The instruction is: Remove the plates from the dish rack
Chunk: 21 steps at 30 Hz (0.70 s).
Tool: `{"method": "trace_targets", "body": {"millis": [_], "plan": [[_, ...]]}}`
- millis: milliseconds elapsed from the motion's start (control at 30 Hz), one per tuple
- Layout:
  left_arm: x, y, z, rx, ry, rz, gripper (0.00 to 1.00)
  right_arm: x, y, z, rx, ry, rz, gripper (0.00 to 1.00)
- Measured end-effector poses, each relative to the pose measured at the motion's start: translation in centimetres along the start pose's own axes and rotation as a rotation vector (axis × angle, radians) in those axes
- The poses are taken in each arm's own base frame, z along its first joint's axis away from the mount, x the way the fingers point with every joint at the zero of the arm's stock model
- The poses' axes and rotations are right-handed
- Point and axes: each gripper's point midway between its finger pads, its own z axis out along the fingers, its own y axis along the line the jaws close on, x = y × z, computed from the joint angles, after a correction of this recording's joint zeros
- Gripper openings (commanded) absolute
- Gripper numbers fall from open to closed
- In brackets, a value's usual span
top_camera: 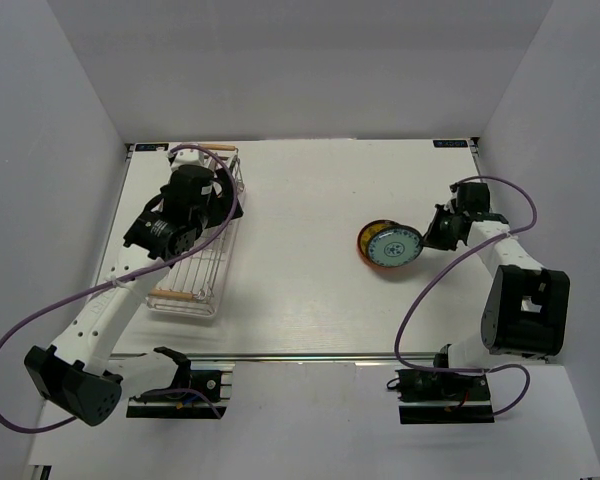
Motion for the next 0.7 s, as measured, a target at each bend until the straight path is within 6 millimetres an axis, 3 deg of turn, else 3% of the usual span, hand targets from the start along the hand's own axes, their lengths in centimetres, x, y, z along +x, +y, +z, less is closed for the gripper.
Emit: {"method": "trace_targets", "body": {"millis": [200,333,400,700], "plan": [[-0.1,0.2,0.0,-0.015,-0.004,-0.010,0.98,0.2,0.3,0.7,-0.025,0.012,0.003,0.30],[0.1,0.9,0.0,-0.052,-0.001,-0.019,0.98,0.4,0.8,1.3,-0.051,0.028,-0.006,0.65],[0.0,1.3,-0.1,-0.079,0.003,-0.023,0.98,0.8,1.0,1.7,-0.059,0.047,-0.011,0.89],[-0.9,3.3,0.2,-0.209,-0.005,-0.032,0.98,1.1,1.8,2.4,-0.085,0.078,-0.042,0.89]]}}
